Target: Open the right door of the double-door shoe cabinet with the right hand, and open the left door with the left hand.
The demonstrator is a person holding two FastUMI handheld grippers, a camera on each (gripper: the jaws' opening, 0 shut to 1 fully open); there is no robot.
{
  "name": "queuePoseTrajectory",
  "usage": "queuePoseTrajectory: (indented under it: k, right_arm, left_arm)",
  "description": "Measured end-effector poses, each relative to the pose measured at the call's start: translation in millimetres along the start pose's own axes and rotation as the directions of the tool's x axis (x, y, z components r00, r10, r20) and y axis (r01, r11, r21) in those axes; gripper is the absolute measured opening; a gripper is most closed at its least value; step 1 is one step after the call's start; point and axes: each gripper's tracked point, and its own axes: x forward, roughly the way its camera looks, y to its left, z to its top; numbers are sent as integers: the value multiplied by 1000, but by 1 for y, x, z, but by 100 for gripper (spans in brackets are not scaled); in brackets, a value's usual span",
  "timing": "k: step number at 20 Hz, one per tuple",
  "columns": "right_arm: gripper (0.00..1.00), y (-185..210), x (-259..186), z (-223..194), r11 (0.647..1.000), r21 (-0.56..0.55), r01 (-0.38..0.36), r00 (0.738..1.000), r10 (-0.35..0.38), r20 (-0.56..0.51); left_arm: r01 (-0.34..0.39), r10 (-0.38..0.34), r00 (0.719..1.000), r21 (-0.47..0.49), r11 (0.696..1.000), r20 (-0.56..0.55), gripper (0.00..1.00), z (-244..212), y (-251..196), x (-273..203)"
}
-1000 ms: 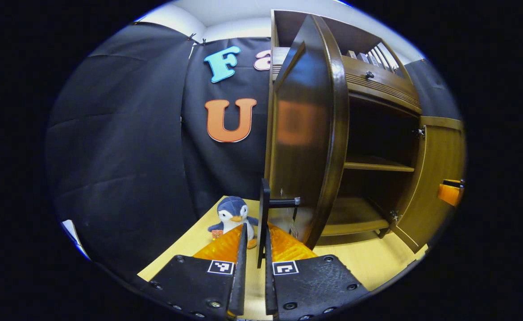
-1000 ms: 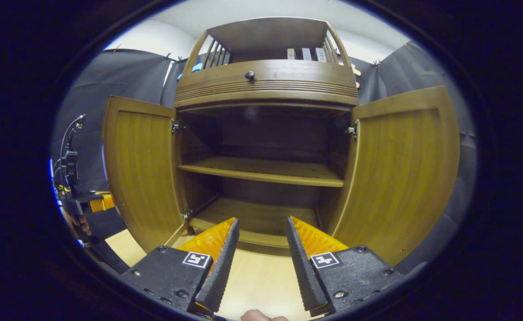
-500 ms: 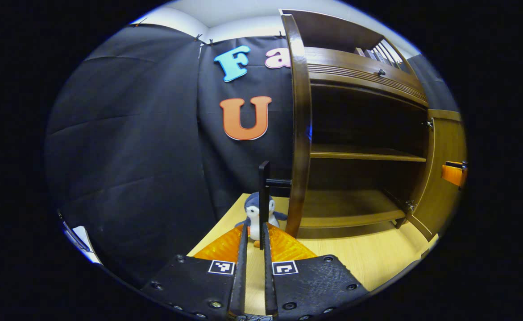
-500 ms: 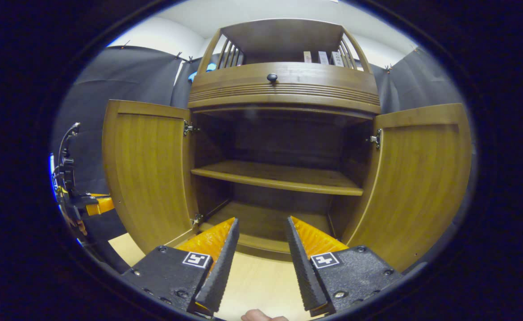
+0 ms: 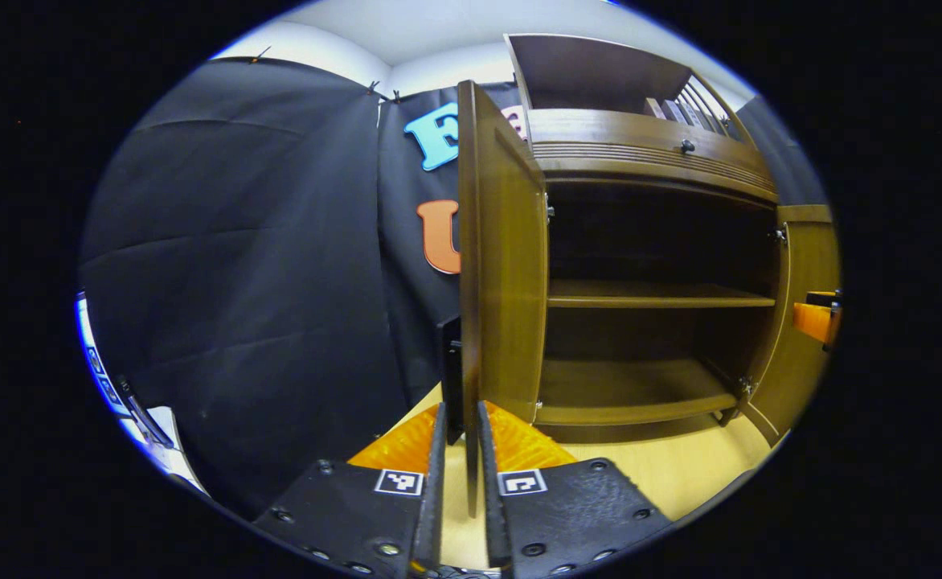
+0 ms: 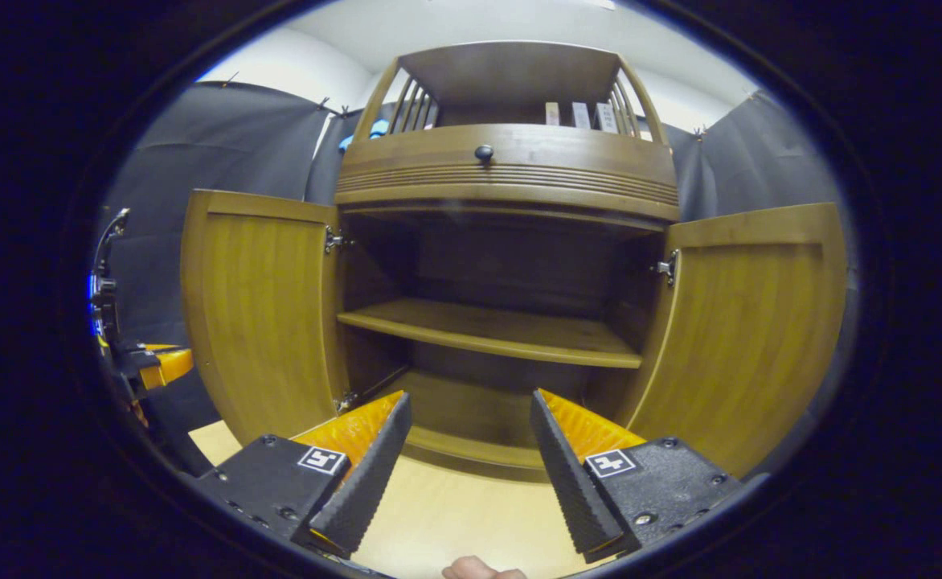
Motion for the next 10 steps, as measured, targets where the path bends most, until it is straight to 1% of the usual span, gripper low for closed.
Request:
queuePoseTrajectory:
  k: [1,2,3,4,5,6,7,8,9,10]
  right_arm:
    - [94,-5,0,3,1000,5,5,1000,-5,6]
    - [94,-10,1,4,1000,10,9,1000,-9,8]
    - [94,-14,1,5,1000,16,12,1000,-12,8]
    - [99,-17,0,5,1000,20,12,1000,-12,8]
    - [94,-21,-2,6,1000,22,17,1000,-17,7]
    - [94,-25,-2,7,999,24,21,1000,-21,10]
    - [94,-29,-3,9,999,26,25,1000,-26,15]
    - [94,-32,-4,10,999,29,28,999,-29,18]
    - [99,-35,-4,12,999,31,31,999,-32,21]
    - [94,-41,-4,13,999,31,43,999,-44,19]
  left_arm:
    - [-2,2,1000,6,1000,14,24,5,-7,-1]
    - [9,-9,1000,3,1000,28,41,10,-14,-2]
    - [28,-27,999,-7,1000,35,54,15,-26,-1]
    - [46,-46,998,-21,999,41,47,19,-37,-3]
    - [66,-65,997,-28,997,50,48,24,-49,-4]
    - [87,-85,994,-30,996,68,50,33,-60,-4]
    - [112,-109,990,-33,993,85,54,42,-74,-4]
    - [139,-134,986,-38,990,98,48,49,-87,-4]
    - [159,-153,983,-50,986,104,55,54,-99,-5]
    - [185,-178,977,-56,981,115,55,60,-111,-6]
